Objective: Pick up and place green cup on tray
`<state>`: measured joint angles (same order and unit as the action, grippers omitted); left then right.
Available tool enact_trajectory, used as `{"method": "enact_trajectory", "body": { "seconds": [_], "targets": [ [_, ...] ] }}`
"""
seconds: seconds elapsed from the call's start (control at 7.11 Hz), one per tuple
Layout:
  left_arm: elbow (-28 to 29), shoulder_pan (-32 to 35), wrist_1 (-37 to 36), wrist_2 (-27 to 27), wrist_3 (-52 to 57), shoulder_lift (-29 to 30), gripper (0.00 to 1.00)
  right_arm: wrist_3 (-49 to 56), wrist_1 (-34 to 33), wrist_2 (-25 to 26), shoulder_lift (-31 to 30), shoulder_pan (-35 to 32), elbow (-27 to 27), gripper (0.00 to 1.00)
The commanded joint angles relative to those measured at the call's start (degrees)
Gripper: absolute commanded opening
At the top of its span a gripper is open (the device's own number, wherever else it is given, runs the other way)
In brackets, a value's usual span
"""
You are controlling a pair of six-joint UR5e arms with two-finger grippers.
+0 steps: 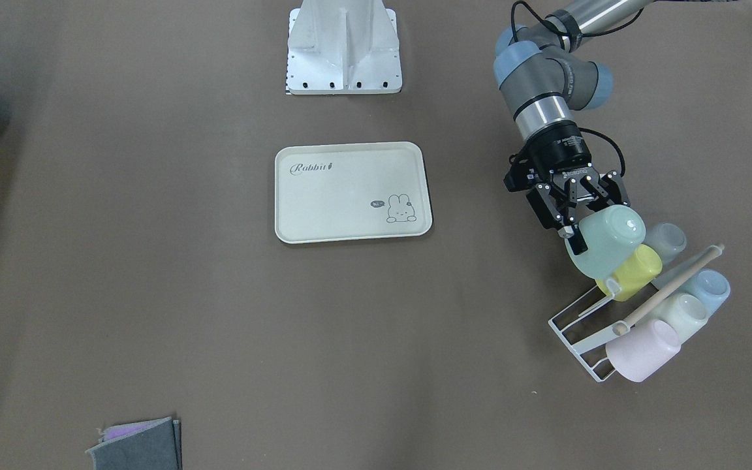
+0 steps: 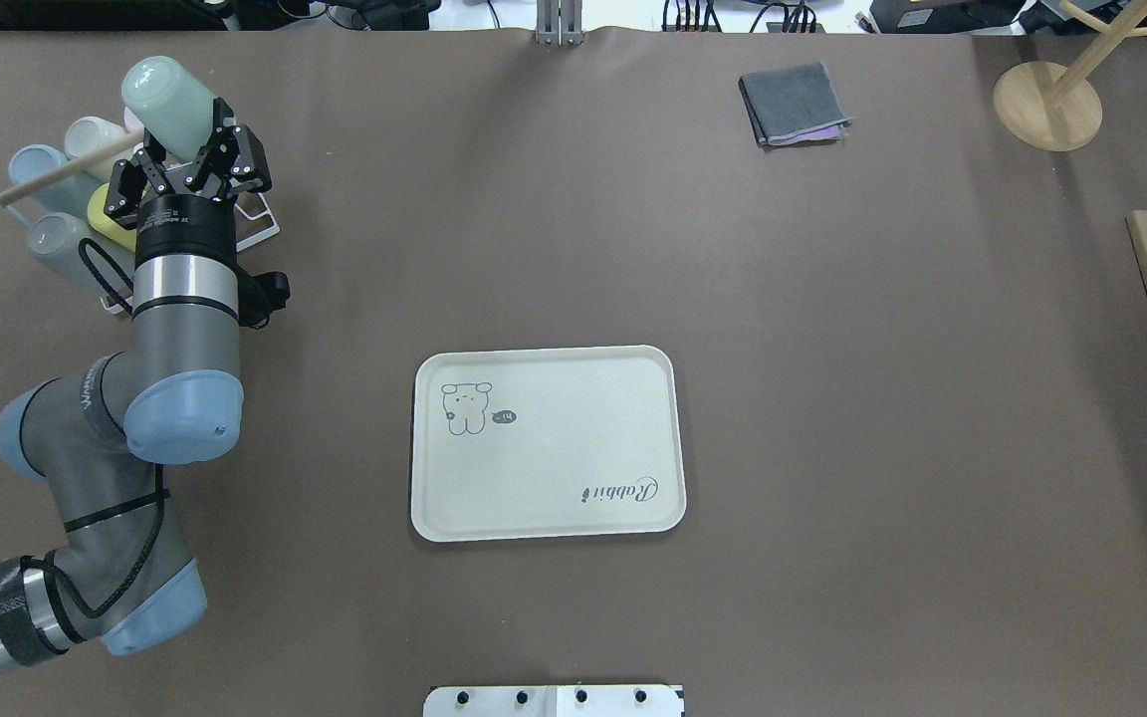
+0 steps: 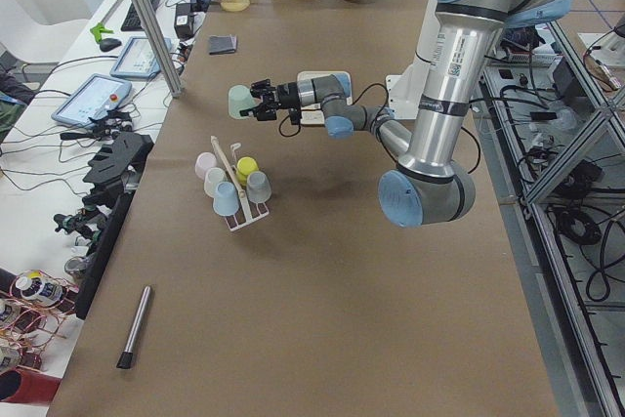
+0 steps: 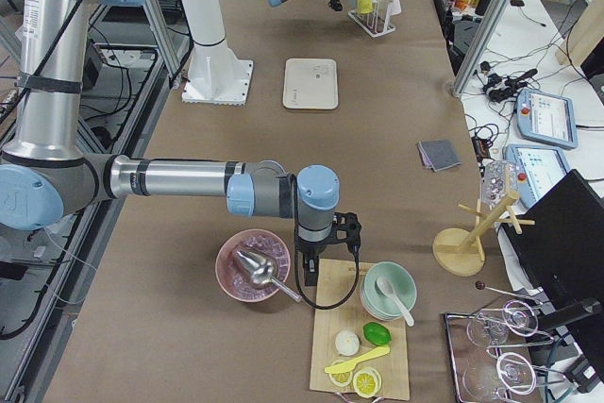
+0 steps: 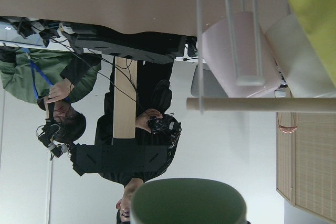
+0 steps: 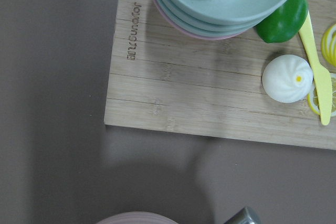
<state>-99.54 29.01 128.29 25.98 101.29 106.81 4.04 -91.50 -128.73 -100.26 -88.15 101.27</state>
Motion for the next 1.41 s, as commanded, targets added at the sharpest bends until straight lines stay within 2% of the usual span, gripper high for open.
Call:
{"method": "enact_trajectory", "body": {
  "seconds": [0.0, 0.28, 0.56, 0.84, 1.27],
  "targets": [
    [-4.15, -0.18, 8.51, 7.11, -1.00, 0.41, 0.51, 0.00, 0.00, -0.20, -0.03, 0.00, -0.02, 1.00],
    [-4.25, -0.71, 11.19, 8.63, -12.10, 1.82, 0.42, 0.00, -0.09, 0.14, -0.03, 0.00, -0.11, 1.00],
    [-3.82, -1.42, 18.37, 18.79, -17.06, 1.56, 0.41, 0.00, 0.00, -0.20, -0.03, 0.00, -0.02, 1.00],
    [-4.16, -1.50, 19.28, 34.32, -33.89, 1.90, 0.41, 0.00, -0.09, -0.21, -0.03, 0.00, -0.02, 1.00],
    [-3.30, -1.77, 21.99, 54.46, -63.74, 5.94, 0.41, -0.09, -0.09, -0.38, -0.03, 0.00, -0.02, 1.00]
  ]
}}
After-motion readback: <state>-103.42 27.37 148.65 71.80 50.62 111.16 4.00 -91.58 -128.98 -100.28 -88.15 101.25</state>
